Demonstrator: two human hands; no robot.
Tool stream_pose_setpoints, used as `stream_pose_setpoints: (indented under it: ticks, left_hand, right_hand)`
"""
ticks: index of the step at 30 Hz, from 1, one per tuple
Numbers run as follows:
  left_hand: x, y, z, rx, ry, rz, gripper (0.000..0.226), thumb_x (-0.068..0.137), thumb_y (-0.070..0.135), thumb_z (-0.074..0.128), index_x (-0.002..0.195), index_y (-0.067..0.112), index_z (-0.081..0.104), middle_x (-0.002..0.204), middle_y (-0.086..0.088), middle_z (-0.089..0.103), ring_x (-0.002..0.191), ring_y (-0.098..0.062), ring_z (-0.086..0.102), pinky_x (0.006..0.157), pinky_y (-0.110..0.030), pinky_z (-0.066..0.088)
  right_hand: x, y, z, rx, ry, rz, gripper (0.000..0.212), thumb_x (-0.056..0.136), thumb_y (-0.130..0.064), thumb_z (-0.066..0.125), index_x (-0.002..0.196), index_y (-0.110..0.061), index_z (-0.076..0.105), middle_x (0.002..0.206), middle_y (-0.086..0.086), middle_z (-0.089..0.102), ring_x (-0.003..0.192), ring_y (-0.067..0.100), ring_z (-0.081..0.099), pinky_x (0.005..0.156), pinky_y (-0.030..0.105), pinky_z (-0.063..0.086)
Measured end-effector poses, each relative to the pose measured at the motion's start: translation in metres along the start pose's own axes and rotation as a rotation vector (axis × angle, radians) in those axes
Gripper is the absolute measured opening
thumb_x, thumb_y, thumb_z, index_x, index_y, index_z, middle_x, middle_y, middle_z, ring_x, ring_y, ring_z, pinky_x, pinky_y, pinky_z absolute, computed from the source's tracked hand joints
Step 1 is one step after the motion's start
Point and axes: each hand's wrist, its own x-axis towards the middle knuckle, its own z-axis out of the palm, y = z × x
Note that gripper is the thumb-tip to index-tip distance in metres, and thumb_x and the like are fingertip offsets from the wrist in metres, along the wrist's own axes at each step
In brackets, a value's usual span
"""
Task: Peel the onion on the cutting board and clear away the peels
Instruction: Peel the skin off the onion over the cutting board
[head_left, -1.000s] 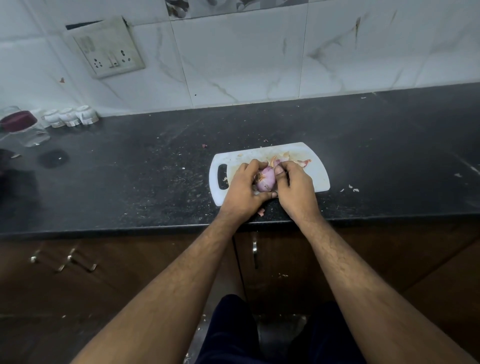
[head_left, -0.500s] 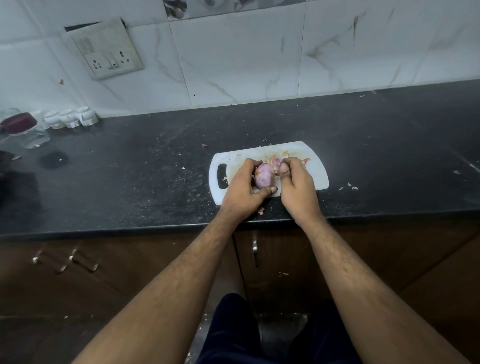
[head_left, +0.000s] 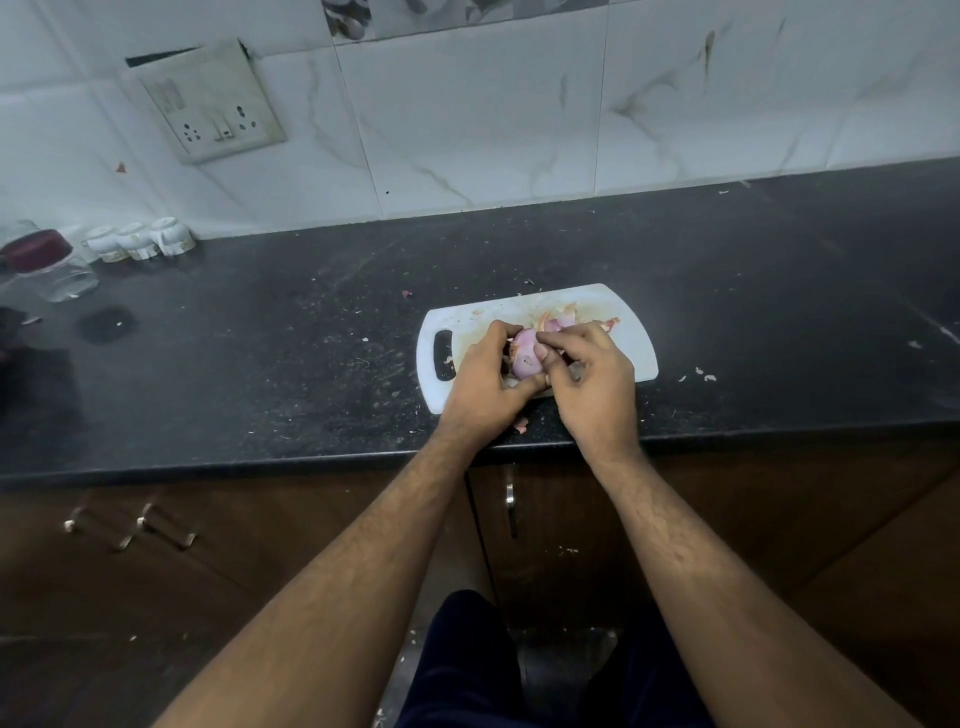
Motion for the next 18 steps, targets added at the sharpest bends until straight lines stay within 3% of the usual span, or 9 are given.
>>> stream_pose_setpoints:
  ticks: [2, 7, 15, 18]
  left_hand:
    - [0.001, -0.001, -0.001, 0.013, 0.006, 0.019, 0.045, 0.087, 0.030, 0.081, 0.121, 0.017, 0.055, 0.109, 0.008, 0.068, 0.099, -0.002, 0.065, 0.082, -0.017, 0.053]
    - [0.002, -0.009, 0.001, 0.068, 0.036, 0.033, 0.053, 0.078, 0.042, 0.083, 0.120, 0.027, 0.054, 0.114, 0.003, 0.062, 0.108, -0.017, 0.059, 0.091, -0.035, 0.054]
    - [0.002, -0.008, 0.001, 0.157, 0.032, 0.039, 0.058, 0.077, 0.037, 0.087, 0.123, 0.024, 0.054, 0.112, -0.002, 0.057, 0.106, -0.018, 0.051, 0.082, -0.022, 0.041]
    - [0.000, -0.007, 0.001, 0.177, 0.036, 0.046, 0.056, 0.078, 0.034, 0.085, 0.123, 0.022, 0.054, 0.111, -0.004, 0.055, 0.105, -0.019, 0.050, 0.082, -0.023, 0.040]
  right_hand:
    - [-0.001, -0.001, 0.000, -0.003, 0.012, -0.001, 0.020, 0.092, -0.016, 0.074, 0.112, -0.014, 0.077, 0.108, -0.012, 0.065, 0.097, 0.000, 0.060, 0.086, 0.001, 0.041]
    - [0.004, 0.001, 0.001, 0.017, -0.011, 0.068, 0.017, 0.090, -0.021, 0.076, 0.107, -0.017, 0.075, 0.105, -0.008, 0.067, 0.091, 0.006, 0.064, 0.086, 0.018, 0.052]
    - [0.007, 0.002, 0.001, -0.019, -0.031, 0.119, 0.014, 0.095, -0.023, 0.068, 0.106, -0.016, 0.073, 0.101, -0.006, 0.067, 0.090, 0.008, 0.063, 0.083, 0.022, 0.053]
    - [0.007, 0.002, 0.002, -0.043, -0.047, 0.096, 0.012, 0.097, -0.023, 0.066, 0.106, -0.016, 0.071, 0.098, -0.005, 0.067, 0.088, 0.010, 0.062, 0.080, 0.023, 0.051]
